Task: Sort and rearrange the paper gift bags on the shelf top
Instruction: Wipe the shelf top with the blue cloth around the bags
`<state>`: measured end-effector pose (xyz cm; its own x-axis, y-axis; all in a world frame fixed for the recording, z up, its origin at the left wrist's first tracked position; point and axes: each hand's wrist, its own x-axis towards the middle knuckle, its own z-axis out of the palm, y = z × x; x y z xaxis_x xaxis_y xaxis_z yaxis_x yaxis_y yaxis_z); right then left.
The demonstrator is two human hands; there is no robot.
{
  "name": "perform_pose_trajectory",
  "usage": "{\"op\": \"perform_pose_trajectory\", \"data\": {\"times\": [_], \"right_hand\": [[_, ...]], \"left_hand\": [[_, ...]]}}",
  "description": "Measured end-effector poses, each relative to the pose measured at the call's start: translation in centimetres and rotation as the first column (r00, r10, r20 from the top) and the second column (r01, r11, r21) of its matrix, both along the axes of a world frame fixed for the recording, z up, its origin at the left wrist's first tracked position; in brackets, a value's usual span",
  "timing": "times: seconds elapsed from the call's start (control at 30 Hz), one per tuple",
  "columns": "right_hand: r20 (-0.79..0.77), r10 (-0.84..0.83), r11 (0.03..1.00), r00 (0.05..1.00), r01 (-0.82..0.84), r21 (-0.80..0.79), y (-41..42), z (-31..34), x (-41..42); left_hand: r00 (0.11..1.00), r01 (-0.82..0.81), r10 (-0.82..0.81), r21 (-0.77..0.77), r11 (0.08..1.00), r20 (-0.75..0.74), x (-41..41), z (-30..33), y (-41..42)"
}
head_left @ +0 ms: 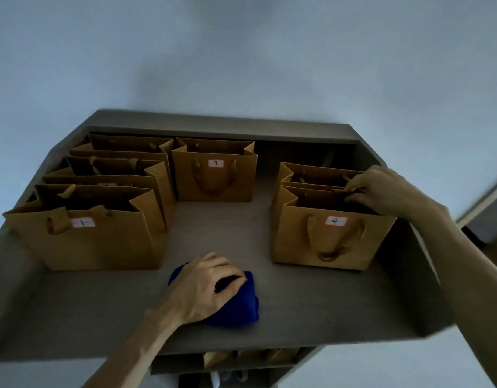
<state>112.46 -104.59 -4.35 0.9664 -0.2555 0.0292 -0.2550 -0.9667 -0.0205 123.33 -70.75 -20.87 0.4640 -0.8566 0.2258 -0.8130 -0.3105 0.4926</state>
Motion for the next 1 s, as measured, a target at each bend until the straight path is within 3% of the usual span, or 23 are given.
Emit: {"op": "perform_pose_trajectory", "data": {"times": [0.27,0.4,0.53,0.73,0.87,1.0], "right_hand": [[-0.112,0.056,0.992,0.992,-0.043,0.116,-0.7,1.9,0.5],[0.031,0.176,0.967,0.984,-0.179,0.18,2.7,4.0,4.8],[0.126,0.231,0.96,0.965,-0.247,0.131,6.8,4.0,11.4],[0.031,0.231,0.973,0.972,-0.231,-0.023,10.2,1.5,19.4],[-0.008,0.204,0.961,0.979,-0.201,-0.191,10.1,-0.2,20.9],[0.01,0.145,0.975,0.989,-0.141,-0.174,8.0,-0.3,19.7]], "left_hand": [[0.999,-0.01,0.01,0.001,1.0,0.033,-0.2,0.1,-0.2],[1.0,-0.024,0.024,-0.005,1.0,0.008,-0.3,0.3,0.1],[0.999,-0.041,0.04,-0.039,0.998,-0.029,-0.4,0.5,0.4],[0.997,-0.05,0.047,-0.042,0.998,-0.069,-0.4,0.7,0.5],[0.993,-0.054,0.049,-0.039,0.998,-0.106,-0.4,0.9,0.5],[0.995,-0.056,0.052,-0.045,0.997,-0.085,-0.2,0.8,0.5]]}}
